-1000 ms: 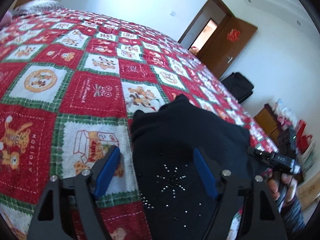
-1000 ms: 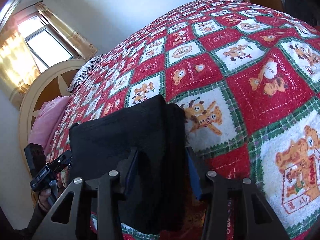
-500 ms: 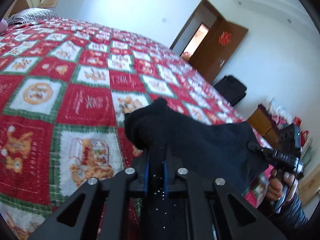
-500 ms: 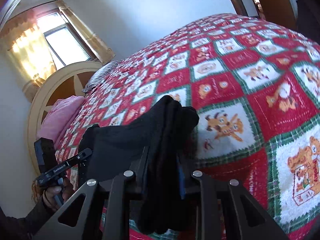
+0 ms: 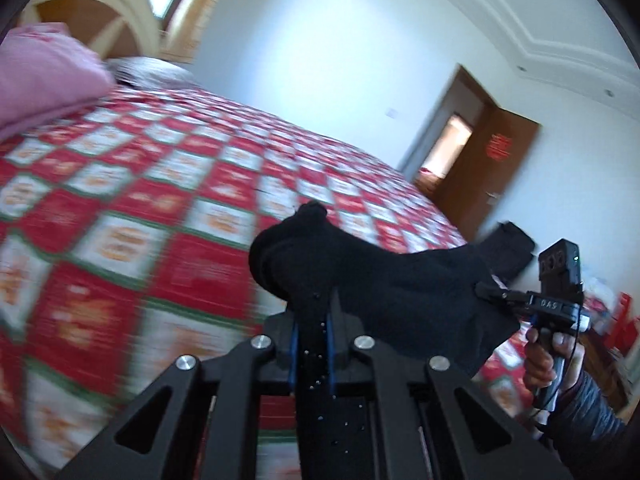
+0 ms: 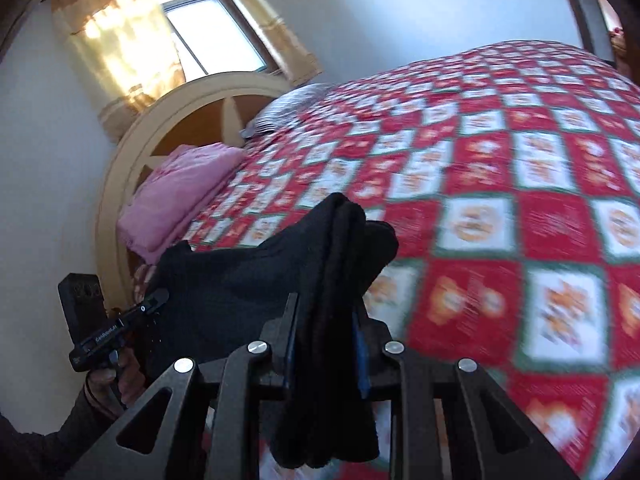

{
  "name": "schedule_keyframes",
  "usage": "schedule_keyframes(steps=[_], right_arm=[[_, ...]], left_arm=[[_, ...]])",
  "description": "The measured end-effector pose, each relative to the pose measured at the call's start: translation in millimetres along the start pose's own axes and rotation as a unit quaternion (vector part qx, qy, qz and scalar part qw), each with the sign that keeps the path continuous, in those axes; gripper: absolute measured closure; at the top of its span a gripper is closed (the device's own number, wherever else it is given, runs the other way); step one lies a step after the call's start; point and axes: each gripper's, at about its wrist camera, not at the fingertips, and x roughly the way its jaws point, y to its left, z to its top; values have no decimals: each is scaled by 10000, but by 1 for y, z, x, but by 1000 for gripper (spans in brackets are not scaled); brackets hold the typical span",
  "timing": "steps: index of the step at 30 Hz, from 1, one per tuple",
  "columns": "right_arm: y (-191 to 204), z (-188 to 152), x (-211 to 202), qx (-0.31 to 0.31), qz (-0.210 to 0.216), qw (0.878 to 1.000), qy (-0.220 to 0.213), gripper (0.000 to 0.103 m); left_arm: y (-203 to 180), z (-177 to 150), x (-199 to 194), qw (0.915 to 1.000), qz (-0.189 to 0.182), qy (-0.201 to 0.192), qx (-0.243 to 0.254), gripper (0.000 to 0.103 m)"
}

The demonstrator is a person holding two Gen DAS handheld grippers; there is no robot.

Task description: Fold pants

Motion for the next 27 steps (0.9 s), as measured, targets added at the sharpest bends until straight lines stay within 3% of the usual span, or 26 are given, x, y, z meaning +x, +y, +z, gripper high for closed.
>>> schedule_keyframes(steps=[4,7,8,9,10,13,17,21,27], right_arm=[[13,3,74,37,145,9990,421,79],[-3,-6,107,294,-201,9974,626,74],[-9,-7,110,397,-187,9970,639,70],[-19,-10,111,565,-184,9960,673,60],[-30,-14,110,731,-143,9948,697,52],[-43,-18,99,894,68,9944,566,52],[-45,-18,86,922,-39,9948,424,51],[-52,-22,71,1036,-184,9942,208,49],[-39,-31,31,829,-1201,9893,19,49]], left_arm=[[44,-2,14,9954,931,197,60,86],[64,-18,35,9892,1354,562,54,66],[66,-23,38,9874,1479,548,98,55],[65,-26,37,9873,1521,439,143,51],[62,-29,36,9872,1542,366,193,49],[59,-33,38,9868,1576,308,225,42],[66,-30,29,9868,1575,367,123,40],[66,-31,13,9822,1835,383,89,33],[48,-39,-18,9711,2370,248,-109,25]])
